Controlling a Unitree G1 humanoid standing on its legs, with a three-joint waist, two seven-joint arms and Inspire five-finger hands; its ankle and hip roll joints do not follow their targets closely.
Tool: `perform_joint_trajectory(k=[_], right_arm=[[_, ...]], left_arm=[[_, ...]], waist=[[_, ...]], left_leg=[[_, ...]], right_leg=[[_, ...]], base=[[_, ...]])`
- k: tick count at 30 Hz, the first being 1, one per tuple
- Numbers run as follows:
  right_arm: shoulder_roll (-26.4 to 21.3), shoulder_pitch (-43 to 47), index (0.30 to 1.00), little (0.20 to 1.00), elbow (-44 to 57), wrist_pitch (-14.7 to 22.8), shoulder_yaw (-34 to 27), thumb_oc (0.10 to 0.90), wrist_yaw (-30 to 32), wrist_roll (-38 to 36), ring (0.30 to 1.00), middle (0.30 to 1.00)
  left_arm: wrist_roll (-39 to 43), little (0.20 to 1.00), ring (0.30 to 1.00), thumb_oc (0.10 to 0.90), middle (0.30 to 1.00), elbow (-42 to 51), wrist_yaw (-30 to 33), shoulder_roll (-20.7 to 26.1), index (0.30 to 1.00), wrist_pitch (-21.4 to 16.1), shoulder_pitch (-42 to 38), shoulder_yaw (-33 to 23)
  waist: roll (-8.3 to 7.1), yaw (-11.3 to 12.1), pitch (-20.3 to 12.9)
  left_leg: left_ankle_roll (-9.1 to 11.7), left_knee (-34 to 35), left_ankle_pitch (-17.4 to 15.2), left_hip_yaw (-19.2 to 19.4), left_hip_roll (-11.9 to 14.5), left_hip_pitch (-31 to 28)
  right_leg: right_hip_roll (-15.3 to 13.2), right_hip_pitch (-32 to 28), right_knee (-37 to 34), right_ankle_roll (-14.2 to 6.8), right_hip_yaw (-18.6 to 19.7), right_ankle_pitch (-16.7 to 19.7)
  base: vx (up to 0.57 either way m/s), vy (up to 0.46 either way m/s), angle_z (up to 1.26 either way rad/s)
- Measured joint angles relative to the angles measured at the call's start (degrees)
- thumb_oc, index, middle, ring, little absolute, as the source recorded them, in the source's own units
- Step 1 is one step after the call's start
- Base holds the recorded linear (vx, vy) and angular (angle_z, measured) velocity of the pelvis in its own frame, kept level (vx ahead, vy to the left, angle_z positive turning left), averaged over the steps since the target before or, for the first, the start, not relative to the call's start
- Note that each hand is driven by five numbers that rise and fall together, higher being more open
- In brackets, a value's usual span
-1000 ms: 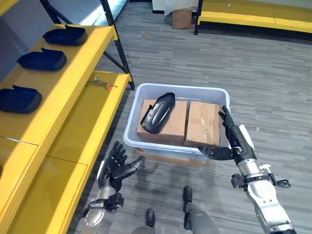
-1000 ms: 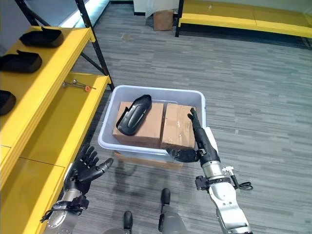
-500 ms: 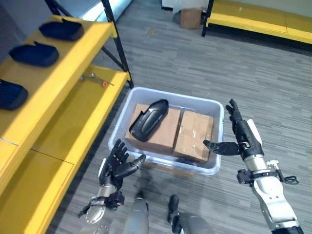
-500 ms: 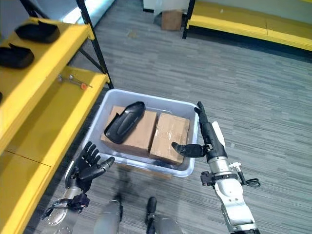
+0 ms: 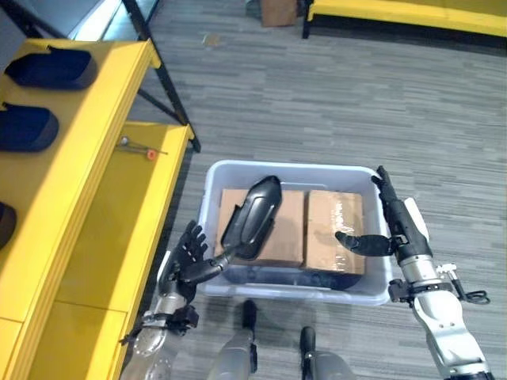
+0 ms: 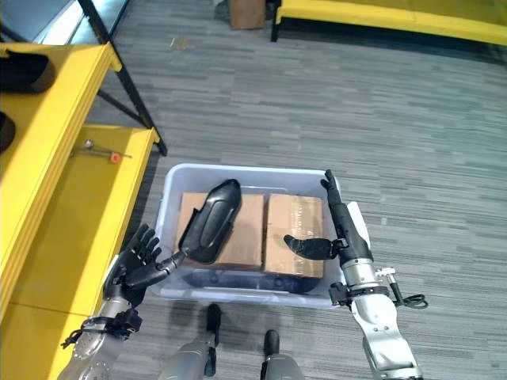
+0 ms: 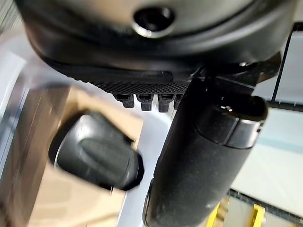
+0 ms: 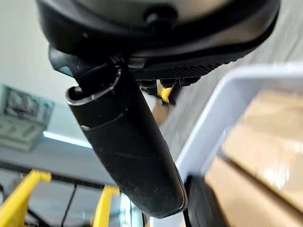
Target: Move parts from the plastic box to the shelf.
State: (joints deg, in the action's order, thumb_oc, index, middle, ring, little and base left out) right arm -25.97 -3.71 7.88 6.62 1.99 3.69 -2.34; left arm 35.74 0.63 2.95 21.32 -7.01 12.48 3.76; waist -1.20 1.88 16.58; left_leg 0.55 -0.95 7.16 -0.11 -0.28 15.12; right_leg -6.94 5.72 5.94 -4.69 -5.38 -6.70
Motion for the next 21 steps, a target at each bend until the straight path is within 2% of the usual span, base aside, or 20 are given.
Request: perform_joint_trajectory(k=[2, 3, 5, 10, 12, 15, 20, 21], right_arm=[[3.1, 3.8, 1.000, 1.000, -3.7, 0.1, 1.6, 0.900, 0.6, -0.2, 1.000, 1.000], [3.3, 4.4, 1.000, 1.000, -4.7, -0.1, 1.7, 0.900, 0.7, -0.2, 1.000, 1.000], [3.9, 5.2, 1.000, 1.000, -7.1, -0.7, 1.7, 0.900, 2.6, -1.5, 1.000, 1.000], [3.6, 8.9, 1.000, 1.000, -8.8, -2.0, 2.0, 0.900, 5.5, -1.9, 1.000, 1.000], [1.4, 9.5, 1.000, 1.000, -8.8, -2.3, 2.7, 0.900, 6.0, 1.0, 1.000, 1.000], [-7.1, 13.9, 1.000, 1.000, -8.8, -3.3, 6.3, 0.900, 6.4, 11.6, 1.000, 1.000], [-10.3, 22.1, 1.000, 1.000, -10.2, -3.3, 9.8, 0.900, 6.3, 16.5, 1.000, 1.000], [-12.6, 24.4, 1.000, 1.000, -10.6, -3.3, 11.8, 0.900, 6.3, 18.1, 1.000, 1.000]], left_arm=[[0.0, 1.000, 1.000, 0.900, 1.000, -0.1, 1.5, 1.5, 1.000, -0.4, 0.2, -0.2], [0.0, 1.000, 1.000, 0.900, 1.000, -0.2, 1.7, 1.4, 1.000, -0.3, 0.4, 0.1], [0.0, 1.000, 1.000, 0.900, 1.000, -0.1, 1.8, 1.3, 1.000, -0.4, 0.6, 1.1], [0.0, 1.000, 1.000, 0.900, 1.000, 0.6, 3.9, 0.7, 1.000, -0.4, 0.4, 0.9], [0.0, 1.000, 1.000, 0.900, 1.000, 0.6, 4.0, 0.7, 1.000, -0.4, 0.1, 0.9], [0.0, 1.000, 1.000, 0.900, 1.000, 3.1, 4.0, 0.8, 1.000, -0.5, -0.6, 1.1], [0.1, 1.000, 1.000, 0.900, 1.000, 4.6, 3.8, 1.1, 1.000, -0.8, -1.7, 2.0], [0.4, 1.000, 1.000, 0.900, 1.000, 4.6, 3.8, 1.4, 1.000, -0.9, -2.2, 2.3]], waist=[[-1.71, 0.3, 1.2], [-1.83, 0.7, 1.3], [-1.79, 1.5, 1.7], [-0.71, 2.2, 5.7], [-0.44, 2.5, 6.4], [-0.45, 4.1, 8.2], [-0.59, 5.3, 9.8], [-0.60, 5.5, 9.9]], left_leg=[[-0.2, -0.6, -0.1, -0.2, -0.3, 2.3], [-0.3, -0.7, 0.0, -0.1, -0.3, 2.9], [-0.6, -0.7, 0.1, -0.3, -0.5, 3.8], [-0.9, -0.7, 0.4, -0.5, -0.7, 4.8], [-0.9, -0.8, 0.4, -1.0, -0.8, 5.5], [-0.9, -0.9, 0.5, -1.8, -0.9, 6.9], [-0.9, -1.0, 0.6, -2.4, -0.8, 7.4], [-0.9, -1.0, 0.6, -2.7, -0.8, 7.8]], right_leg=[[-0.3, 1.1, -1.3, -0.8, -0.7, 0.9], [-0.2, 1.4, -1.9, -0.8, -0.7, 1.4], [-0.3, 1.8, -2.9, -1.0, -1.0, 2.0], [-0.3, 1.9, -4.4, -1.1, -1.5, 3.1], [-0.3, 2.1, -4.9, -1.1, -2.1, 3.2], [-0.1, 3.0, -5.0, -1.1, -3.0, 3.2], [0.1, 3.0, -5.3, -1.1, -3.6, 3.2], [0.2, 3.2, -5.4, -1.1, -3.9, 3.2]], base=[[-0.03, 0.028, 0.07], [-0.03, 0.025, 0.00], [-0.01, 0.009, 0.02], [0.00, 0.002, 0.03], [-0.02, -0.020, 0.12], [-0.03, -0.028, 0.14], [-0.02, -0.030, 0.07], [-0.03, -0.017, 0.10]])
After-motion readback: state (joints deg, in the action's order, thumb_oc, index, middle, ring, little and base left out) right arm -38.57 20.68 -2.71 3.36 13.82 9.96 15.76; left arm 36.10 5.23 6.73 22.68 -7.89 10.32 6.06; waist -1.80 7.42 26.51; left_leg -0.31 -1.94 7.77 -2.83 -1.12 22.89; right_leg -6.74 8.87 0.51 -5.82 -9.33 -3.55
